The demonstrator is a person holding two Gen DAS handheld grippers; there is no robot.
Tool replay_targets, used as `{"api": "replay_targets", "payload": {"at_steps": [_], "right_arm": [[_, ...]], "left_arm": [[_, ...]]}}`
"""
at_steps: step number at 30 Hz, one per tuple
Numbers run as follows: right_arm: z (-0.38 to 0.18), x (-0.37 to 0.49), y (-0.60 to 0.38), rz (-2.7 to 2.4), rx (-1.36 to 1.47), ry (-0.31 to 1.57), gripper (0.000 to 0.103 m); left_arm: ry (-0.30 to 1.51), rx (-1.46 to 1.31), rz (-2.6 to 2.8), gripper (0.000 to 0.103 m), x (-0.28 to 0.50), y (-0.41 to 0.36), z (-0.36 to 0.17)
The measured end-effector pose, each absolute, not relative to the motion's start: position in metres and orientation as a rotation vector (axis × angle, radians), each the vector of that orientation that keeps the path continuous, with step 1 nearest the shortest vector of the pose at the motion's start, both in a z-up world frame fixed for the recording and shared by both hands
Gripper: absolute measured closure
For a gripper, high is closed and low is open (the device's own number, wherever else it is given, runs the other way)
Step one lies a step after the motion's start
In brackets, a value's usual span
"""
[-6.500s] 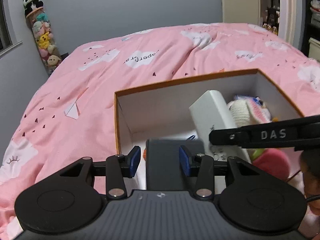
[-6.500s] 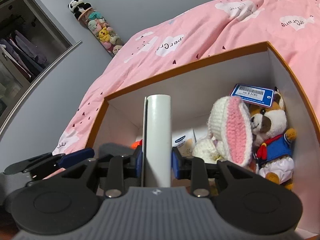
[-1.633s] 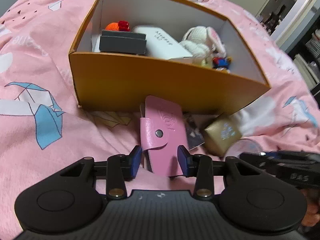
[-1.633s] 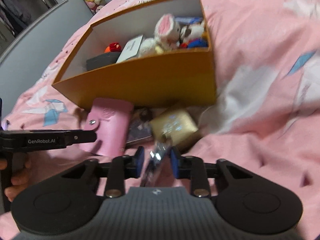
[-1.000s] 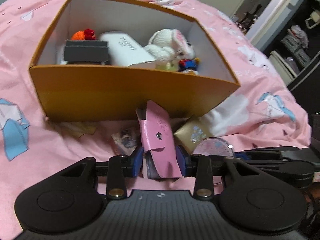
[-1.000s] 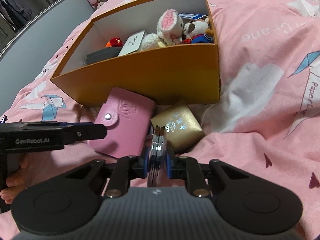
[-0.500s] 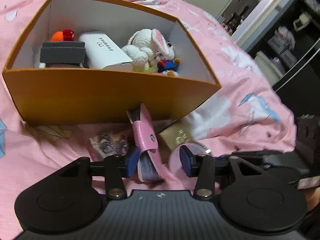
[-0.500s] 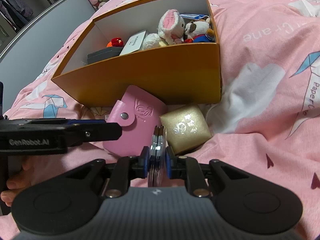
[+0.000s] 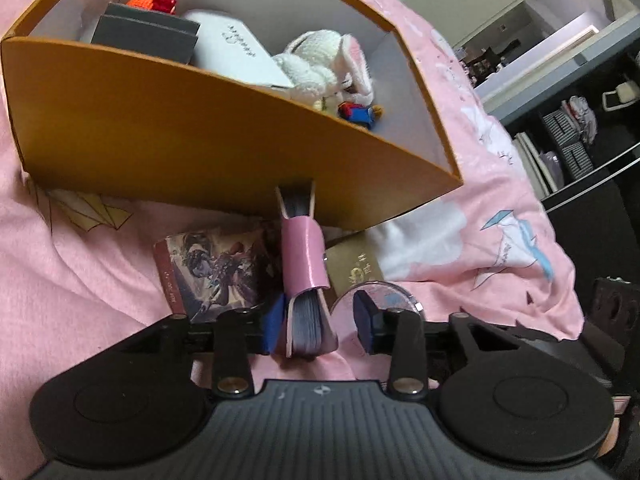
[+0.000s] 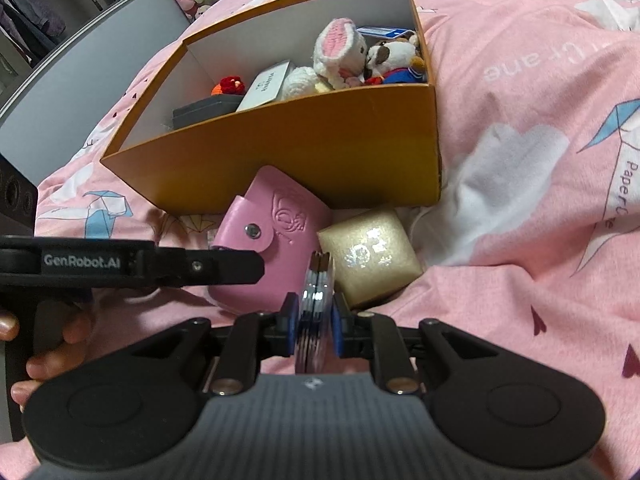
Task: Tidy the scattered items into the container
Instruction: 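Grasp the round pink compact mirror with the right gripper while the left lifts the wallet, then carry the wallet and mirror up over the shoebox with both grippers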
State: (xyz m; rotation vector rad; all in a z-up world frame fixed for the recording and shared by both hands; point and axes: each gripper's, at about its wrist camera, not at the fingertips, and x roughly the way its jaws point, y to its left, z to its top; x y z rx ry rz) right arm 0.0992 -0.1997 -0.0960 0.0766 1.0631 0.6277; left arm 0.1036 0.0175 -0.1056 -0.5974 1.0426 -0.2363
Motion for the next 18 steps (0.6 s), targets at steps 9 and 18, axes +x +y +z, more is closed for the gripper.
{"api": "replay_targets", "payload": {"at_steps": [9,18], "right_arm": [[-0.093,0.098,-0.201,0.636,0.081,1.047,0.088],[-0.078,0.095,-0.202,0.649,0.083,0.989,0.088]], "left_arm": [[1.066,-0.554,-0.188,0.083,0.101,0.014,-0.111],[0.991,-0.489,-0.176,0.084,0.086,0.013,-0.088]]}}
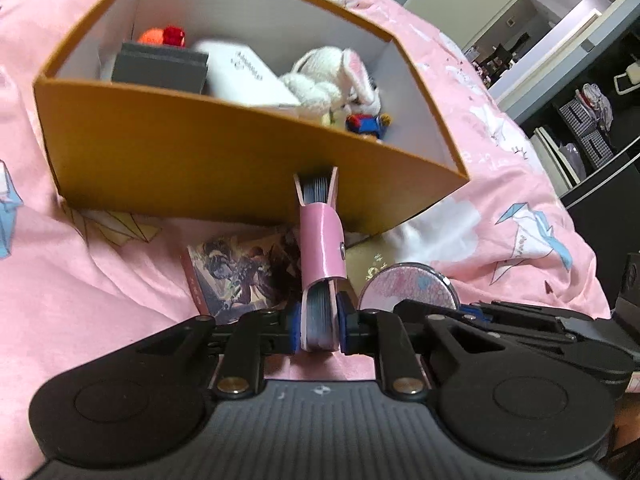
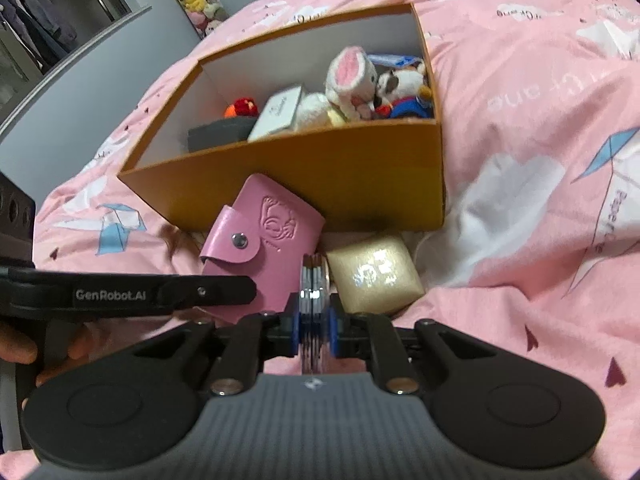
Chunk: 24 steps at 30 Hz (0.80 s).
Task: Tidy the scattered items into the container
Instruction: 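Carry the wallet and mirror up over the shoebox with both grippers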
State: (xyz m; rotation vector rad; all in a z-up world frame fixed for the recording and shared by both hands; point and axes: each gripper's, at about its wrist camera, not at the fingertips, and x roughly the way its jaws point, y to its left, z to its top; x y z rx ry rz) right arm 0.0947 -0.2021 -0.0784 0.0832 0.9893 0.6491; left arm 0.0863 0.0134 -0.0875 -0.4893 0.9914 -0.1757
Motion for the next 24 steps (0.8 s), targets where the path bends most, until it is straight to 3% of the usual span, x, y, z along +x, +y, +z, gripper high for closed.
{"api": "replay_targets", "payload": {"at_steps": [24], "right_arm": [[0.012,0.095,-0.193,0.736,0.103,0.701,0.088]], "left_arm": [[0.715,-0.474,-0.195,0.084,0.063,0.030,0.004]]}}
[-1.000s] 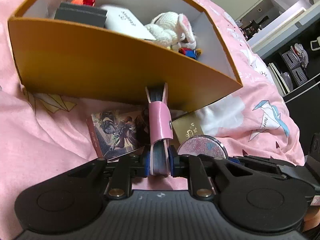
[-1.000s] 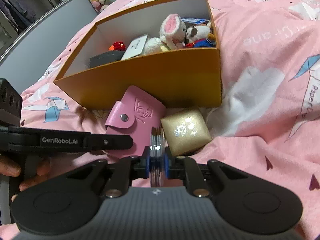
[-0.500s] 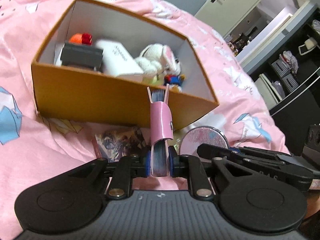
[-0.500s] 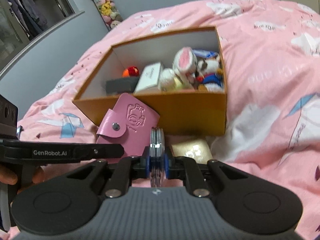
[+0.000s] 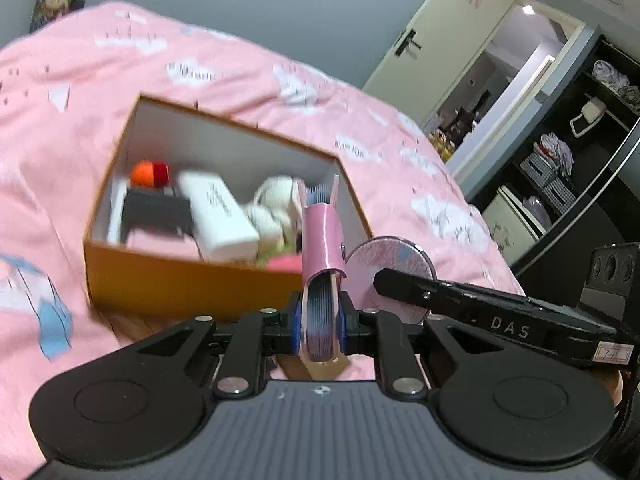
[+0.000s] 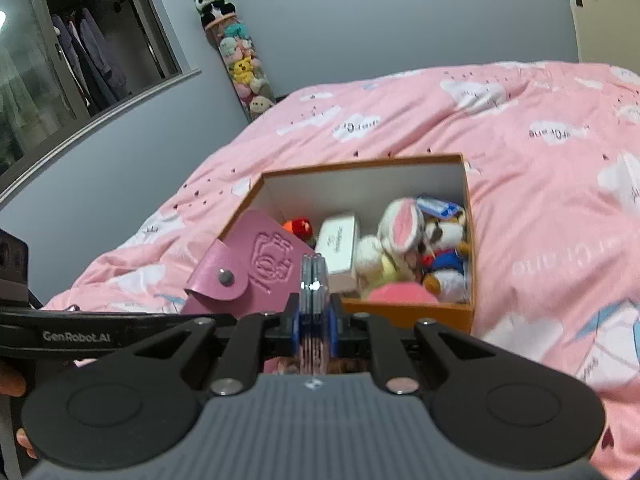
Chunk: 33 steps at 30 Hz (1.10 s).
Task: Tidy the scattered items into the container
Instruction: 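Carry the wallet and mirror up over the shoebox with both grippers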
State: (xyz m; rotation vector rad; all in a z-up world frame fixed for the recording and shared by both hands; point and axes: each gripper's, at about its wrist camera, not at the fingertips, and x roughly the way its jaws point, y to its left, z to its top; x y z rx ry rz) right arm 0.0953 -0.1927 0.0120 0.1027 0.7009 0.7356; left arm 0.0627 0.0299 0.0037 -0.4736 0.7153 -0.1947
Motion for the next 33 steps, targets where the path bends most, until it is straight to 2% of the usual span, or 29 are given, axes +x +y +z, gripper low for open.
{"api": "replay_targets", "payload": {"at_steps": [10,18,33], "right_arm": [[0.032,0.122,-0.167,0.748,0.107,0.603,0.088],[0.027,0.159,-0.143,0.744,0.175,0.635,0.088],[-0.021,0.220,-0.104,0.680,0.233,0.777,0.088]], "left_arm": [[0.643,-0.441,-0.121,0.084,0.093,0.046,0.024],[0.628,-0.431,-0.062,0.084,0.127,0.068,0.026],[0.747,-0.581,0.014,0.084,0.193,0.112,-0.032]]}}
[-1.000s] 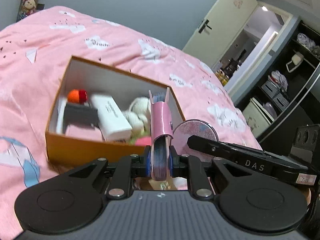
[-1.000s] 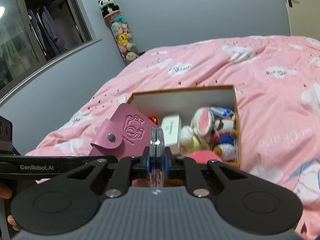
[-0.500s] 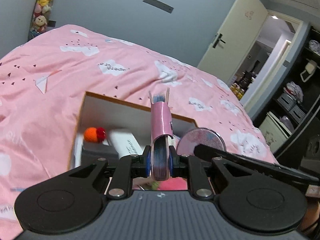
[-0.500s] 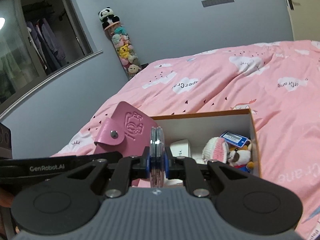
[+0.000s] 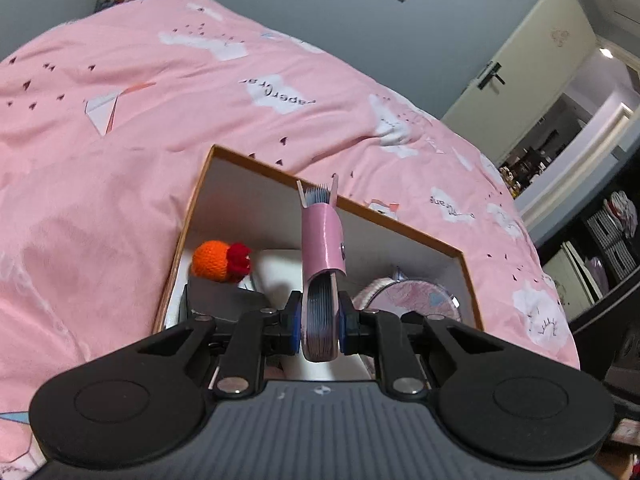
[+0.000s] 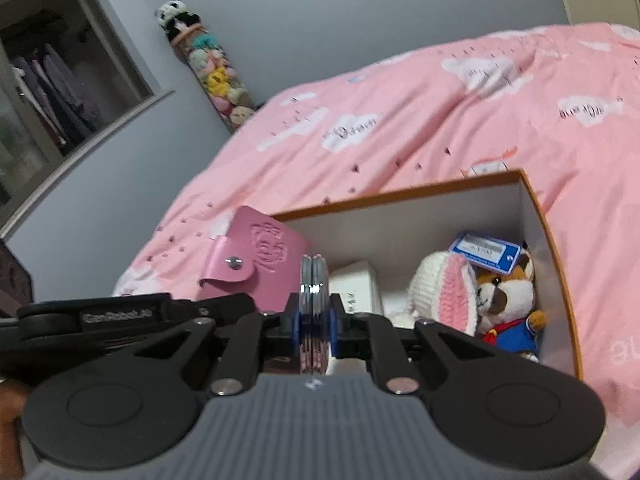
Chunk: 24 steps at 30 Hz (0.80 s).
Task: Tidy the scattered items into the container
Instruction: 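Carry the wallet and mirror up over the shoebox with both grippers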
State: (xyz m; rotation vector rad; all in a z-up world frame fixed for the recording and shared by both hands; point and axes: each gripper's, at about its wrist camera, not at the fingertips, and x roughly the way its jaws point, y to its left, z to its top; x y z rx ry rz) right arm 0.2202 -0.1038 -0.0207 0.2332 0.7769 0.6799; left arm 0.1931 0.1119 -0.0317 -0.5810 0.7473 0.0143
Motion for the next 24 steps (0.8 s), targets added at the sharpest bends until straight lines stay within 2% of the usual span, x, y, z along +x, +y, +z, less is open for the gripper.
{"api": "replay_targets", "payload": {"at_steps": [8,17,24], "right_arm": [[-0.044,0.241,-0.097,0.639,0.258,0.829,0.088],[-0.054,0.248,-0.092,0.640,0.264,0.849,0.088],[-0.052,0.246,-0.092,0.648,0.262,0.849,0.088]], "left_arm": [[0.794,-0.730,0.019,0.084,0.210,0.125,-0.057],[0.834,-0.688,0.053,0.082,0.215,0.121,-0.065],[0.840,-0.569,0.112,0.068,0.211,0.110,-0.055]]}}
